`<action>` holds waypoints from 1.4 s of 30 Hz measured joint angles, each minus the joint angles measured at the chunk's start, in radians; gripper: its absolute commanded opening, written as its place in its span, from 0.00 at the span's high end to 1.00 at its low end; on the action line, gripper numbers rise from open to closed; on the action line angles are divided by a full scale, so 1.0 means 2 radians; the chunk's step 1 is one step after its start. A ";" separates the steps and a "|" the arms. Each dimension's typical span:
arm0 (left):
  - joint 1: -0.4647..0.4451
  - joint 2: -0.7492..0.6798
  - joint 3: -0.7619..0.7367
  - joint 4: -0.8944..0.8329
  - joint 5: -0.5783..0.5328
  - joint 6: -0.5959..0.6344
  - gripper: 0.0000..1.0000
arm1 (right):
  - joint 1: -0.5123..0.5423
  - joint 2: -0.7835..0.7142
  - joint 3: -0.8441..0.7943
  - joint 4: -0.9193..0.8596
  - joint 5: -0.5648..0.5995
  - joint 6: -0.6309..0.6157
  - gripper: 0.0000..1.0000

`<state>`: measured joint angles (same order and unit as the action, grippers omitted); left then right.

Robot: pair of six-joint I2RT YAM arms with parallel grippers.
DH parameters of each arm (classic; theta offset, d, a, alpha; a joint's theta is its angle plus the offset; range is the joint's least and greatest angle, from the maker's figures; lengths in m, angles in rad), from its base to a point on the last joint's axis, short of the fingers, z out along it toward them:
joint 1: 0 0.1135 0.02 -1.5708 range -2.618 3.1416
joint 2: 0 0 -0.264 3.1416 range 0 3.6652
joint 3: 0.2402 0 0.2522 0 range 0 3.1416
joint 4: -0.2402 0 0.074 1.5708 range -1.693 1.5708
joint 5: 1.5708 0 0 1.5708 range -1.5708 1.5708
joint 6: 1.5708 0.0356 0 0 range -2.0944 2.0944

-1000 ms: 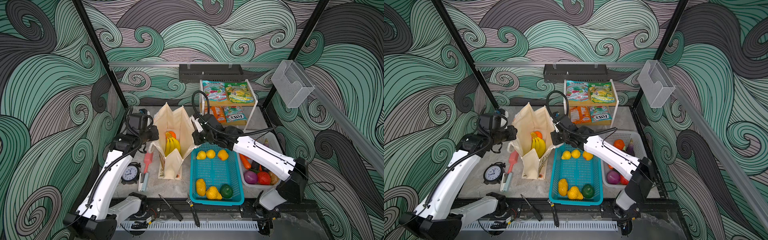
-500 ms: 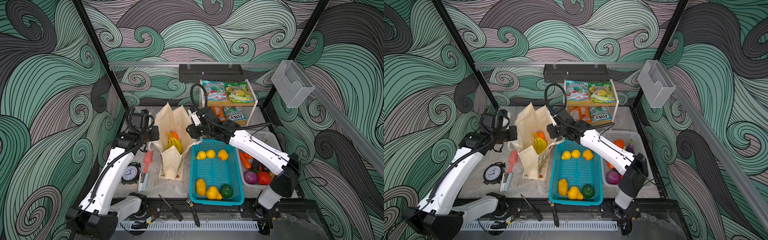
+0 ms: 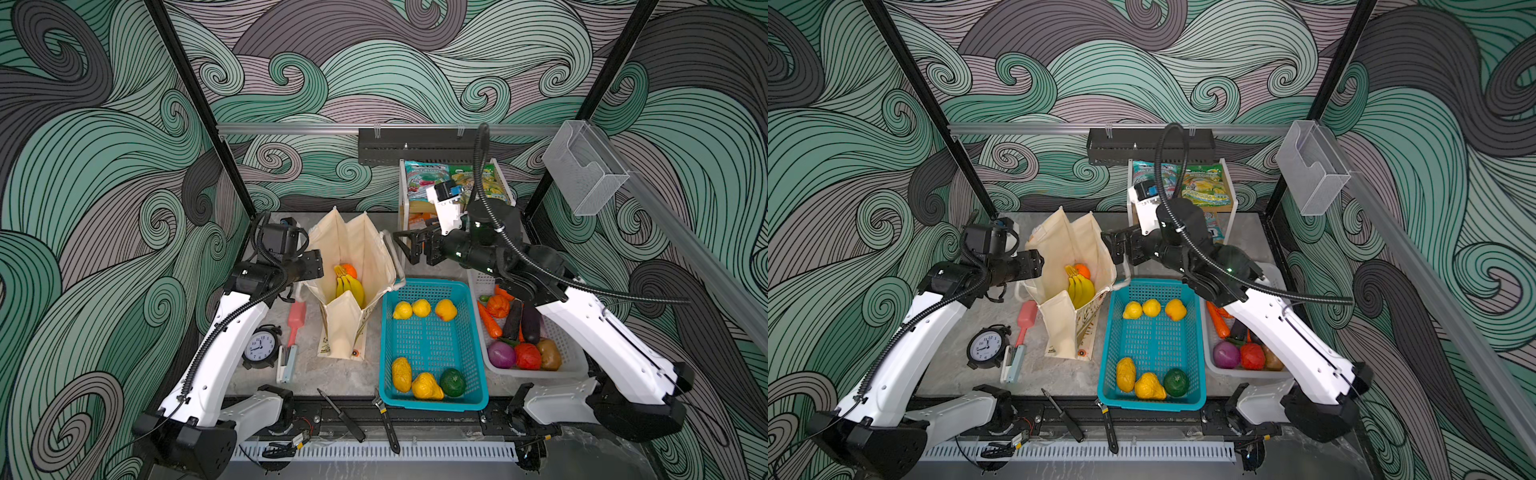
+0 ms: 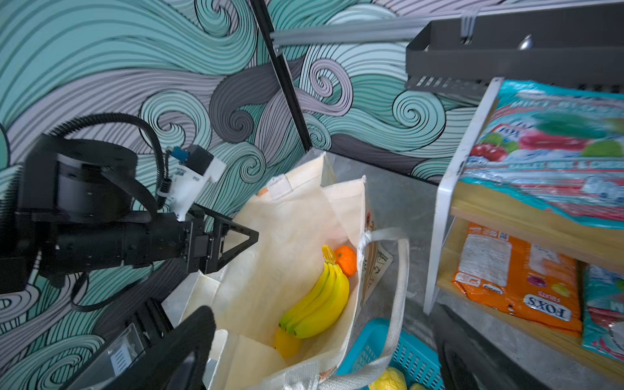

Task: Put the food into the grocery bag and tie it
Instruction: 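Move the right gripper to the candy bags on the shelf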

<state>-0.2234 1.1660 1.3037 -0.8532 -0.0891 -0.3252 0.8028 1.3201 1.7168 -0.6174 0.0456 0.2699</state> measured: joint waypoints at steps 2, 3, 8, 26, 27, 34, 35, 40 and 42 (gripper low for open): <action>0.000 0.019 0.016 -0.001 -0.003 0.000 0.35 | -0.016 -0.018 -0.002 0.000 0.010 0.004 0.00; 0.000 0.025 0.019 0.000 -0.004 0.000 0.43 | -0.024 -0.023 -0.004 0.000 0.014 0.006 0.00; 0.000 0.039 0.010 -0.003 -0.005 0.000 0.86 | -0.084 -0.028 -0.008 -0.004 0.023 0.027 0.00; 0.002 -0.017 -0.046 0.014 0.025 0.002 1.00 | -0.202 0.116 0.043 -0.007 -0.059 0.096 0.26; 0.002 -0.018 -0.049 0.017 0.026 0.002 1.00 | -0.204 0.118 0.045 -0.007 -0.059 0.098 0.27; 0.002 -0.022 -0.059 0.030 0.030 0.002 1.00 | -0.218 0.127 0.042 0.011 -0.062 0.111 0.34; 0.002 -0.023 -0.060 0.031 0.030 0.002 1.00 | -0.219 0.128 0.041 0.019 -0.064 0.114 0.37; 0.002 -0.026 -0.064 0.034 0.030 0.002 1.00 | -0.222 0.131 0.024 0.053 -0.070 0.131 0.41; 0.002 -0.026 -0.065 0.035 0.030 0.002 1.00 | -0.222 0.134 0.018 0.063 -0.072 0.135 0.41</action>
<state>-0.2188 1.1141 1.1740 -0.7837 -0.0292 -0.3214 0.3595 1.5883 1.7535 -0.4915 -0.0978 0.5404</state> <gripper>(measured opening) 0.049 0.590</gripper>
